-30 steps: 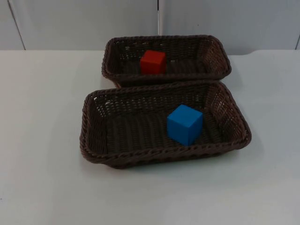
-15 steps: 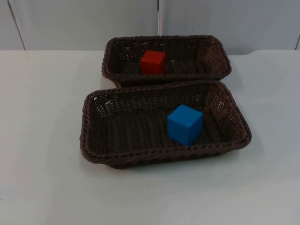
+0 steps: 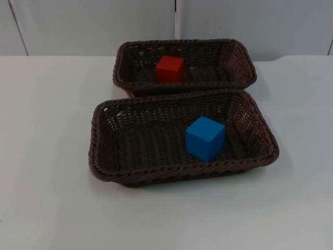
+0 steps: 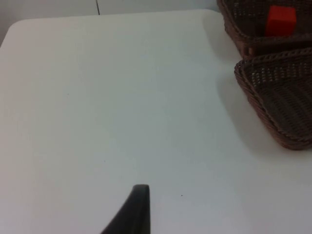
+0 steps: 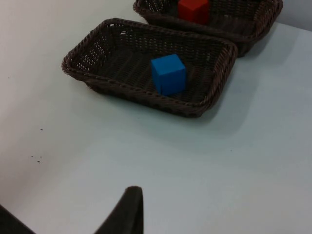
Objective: Pick up one cube with the left hand and place it into the upper basket. Pick up one cube with the right hand and place it into the lower basket.
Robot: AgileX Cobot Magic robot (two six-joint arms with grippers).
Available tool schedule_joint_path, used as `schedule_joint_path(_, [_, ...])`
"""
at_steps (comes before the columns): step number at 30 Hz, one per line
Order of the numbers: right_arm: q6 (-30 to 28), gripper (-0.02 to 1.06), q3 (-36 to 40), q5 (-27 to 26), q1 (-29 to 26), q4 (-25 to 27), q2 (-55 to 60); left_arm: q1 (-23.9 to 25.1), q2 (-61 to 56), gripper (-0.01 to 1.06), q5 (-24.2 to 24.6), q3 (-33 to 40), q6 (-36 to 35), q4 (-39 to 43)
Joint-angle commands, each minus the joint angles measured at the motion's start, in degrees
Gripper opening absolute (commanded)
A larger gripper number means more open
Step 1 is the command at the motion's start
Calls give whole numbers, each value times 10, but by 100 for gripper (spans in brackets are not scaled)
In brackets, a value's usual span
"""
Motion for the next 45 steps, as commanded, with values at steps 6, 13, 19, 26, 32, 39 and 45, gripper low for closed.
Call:
schedule_joint_path(6, [1, 105, 4, -3, 0, -1, -2, 3, -2, 105, 2, 3, -1, 3])
schedule_joint_path(13, [1, 105, 4, -3, 0, -1, -2, 3, -2, 105, 2, 3, -1, 3])
schedule_joint_path(19, [1, 105, 4, -3, 0, -1, -2, 3, -2, 105, 2, 3, -1, 3])
schedule_joint_path(26, [1, 105, 4, -3, -28, -1, -2, 3, -2, 105, 2, 3, -1, 3])
schedule_joint_path(32, [1, 105, 4, -3, -111, -1, -2, 3, -2, 105, 2, 3, -1, 3])
schedule_joint_path(39, [1, 105, 4, -3, -190, -1, -2, 3, -2, 105, 2, 3, -1, 3])
schedule_joint_path(45, [1, 105, 4, -3, -242, -1, -2, 3, -2, 105, 2, 3, -1, 3])
